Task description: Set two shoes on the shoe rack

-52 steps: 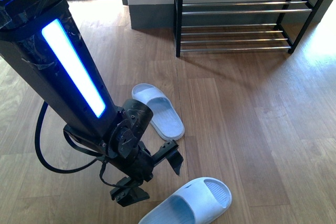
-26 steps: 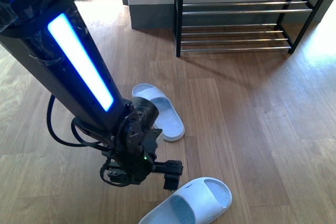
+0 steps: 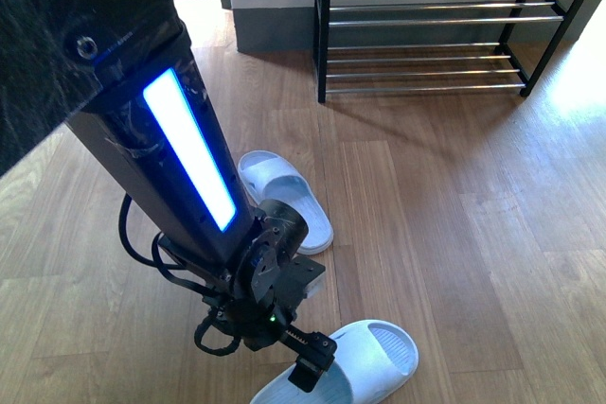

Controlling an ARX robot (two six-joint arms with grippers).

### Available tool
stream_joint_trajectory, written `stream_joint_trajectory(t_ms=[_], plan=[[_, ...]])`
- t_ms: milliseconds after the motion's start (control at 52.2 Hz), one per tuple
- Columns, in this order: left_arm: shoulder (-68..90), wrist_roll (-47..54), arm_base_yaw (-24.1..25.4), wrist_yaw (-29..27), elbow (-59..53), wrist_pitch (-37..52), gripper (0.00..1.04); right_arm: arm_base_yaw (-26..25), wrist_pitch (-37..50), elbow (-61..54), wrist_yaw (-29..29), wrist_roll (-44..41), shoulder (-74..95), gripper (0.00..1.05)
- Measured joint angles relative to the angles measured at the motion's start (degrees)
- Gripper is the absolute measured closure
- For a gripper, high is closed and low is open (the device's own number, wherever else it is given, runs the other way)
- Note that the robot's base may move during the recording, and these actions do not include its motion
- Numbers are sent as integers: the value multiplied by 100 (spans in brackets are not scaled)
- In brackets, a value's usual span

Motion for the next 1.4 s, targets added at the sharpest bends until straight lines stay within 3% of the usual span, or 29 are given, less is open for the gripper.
stream_joint_trajectory(t_ms=[249, 805, 1035, 1169, 1399], plan=[[273, 1255, -63, -79, 114, 691, 9, 0, 0, 0, 0, 0, 0, 9], [645, 2374, -138, 793, 138, 2334, 9, 0, 0, 0, 0, 0, 0, 9], [717, 2573, -170, 881, 85, 2756, 10, 0, 0, 0, 0, 0, 0, 9], [800, 2653, -162, 879, 20, 2942, 26, 0, 0, 0, 0, 0, 0, 9], [916, 2863, -160, 728, -37, 3176, 67, 0, 0, 0, 0, 0, 0, 9]])
